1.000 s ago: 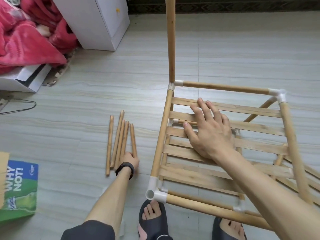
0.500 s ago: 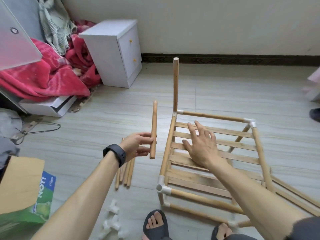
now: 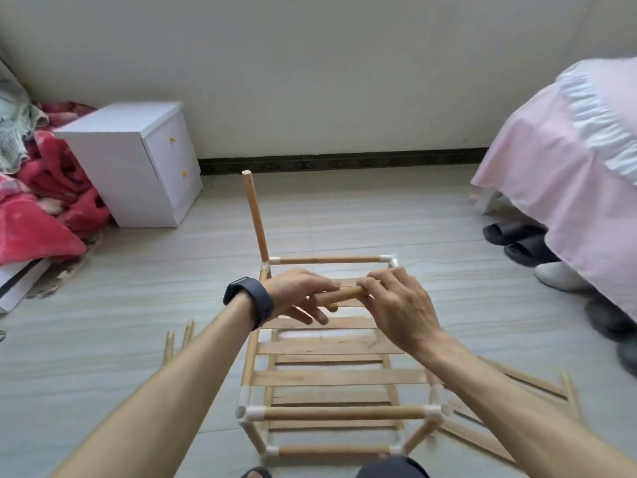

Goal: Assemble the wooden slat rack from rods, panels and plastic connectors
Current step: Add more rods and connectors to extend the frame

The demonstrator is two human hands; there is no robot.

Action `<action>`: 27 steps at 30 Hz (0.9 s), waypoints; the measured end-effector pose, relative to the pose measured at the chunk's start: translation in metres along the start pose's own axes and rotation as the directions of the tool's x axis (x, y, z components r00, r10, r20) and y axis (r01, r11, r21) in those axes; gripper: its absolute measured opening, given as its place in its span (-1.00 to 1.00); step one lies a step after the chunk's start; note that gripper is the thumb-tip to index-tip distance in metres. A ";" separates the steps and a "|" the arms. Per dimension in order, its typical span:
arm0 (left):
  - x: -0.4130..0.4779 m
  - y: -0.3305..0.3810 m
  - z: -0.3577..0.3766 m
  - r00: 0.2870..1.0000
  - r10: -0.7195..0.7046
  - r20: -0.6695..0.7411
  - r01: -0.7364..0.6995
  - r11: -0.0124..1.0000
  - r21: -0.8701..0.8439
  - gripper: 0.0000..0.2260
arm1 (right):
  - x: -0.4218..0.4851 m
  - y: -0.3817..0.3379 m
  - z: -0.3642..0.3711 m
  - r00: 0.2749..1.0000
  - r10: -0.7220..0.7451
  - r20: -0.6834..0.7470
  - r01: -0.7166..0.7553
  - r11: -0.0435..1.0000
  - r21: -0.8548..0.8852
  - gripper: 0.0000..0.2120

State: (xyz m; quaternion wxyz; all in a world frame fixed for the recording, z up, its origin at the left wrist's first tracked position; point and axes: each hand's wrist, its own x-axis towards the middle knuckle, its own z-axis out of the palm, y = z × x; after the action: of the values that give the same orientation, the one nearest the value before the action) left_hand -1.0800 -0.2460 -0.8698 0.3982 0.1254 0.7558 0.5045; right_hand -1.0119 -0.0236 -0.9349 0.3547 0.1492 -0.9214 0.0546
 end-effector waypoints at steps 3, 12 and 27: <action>0.036 -0.012 0.013 0.982 0.015 -0.191 0.042 0.956 0.291 -0.58 | -0.008 0.030 -0.014 0.972 0.226 0.063 -0.231 0.969 0.086 -0.87; 0.137 -0.094 0.025 0.903 0.205 -0.377 0.256 0.447 0.857 -0.28 | 0.021 0.104 -0.004 0.647 0.738 0.188 -0.730 0.529 0.433 -0.80; 0.153 -0.119 0.034 0.824 0.340 -0.453 0.283 0.445 0.849 -0.30 | 0.056 0.145 0.068 0.599 0.780 0.184 -0.763 0.485 0.427 -0.79</action>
State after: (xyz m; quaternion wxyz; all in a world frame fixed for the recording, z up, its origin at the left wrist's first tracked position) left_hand -1.1295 -0.1873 -1.0510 0.0184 0.1735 0.9835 0.0485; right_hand -1.1399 0.0869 -0.9467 0.2615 -0.2001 -0.8415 0.4283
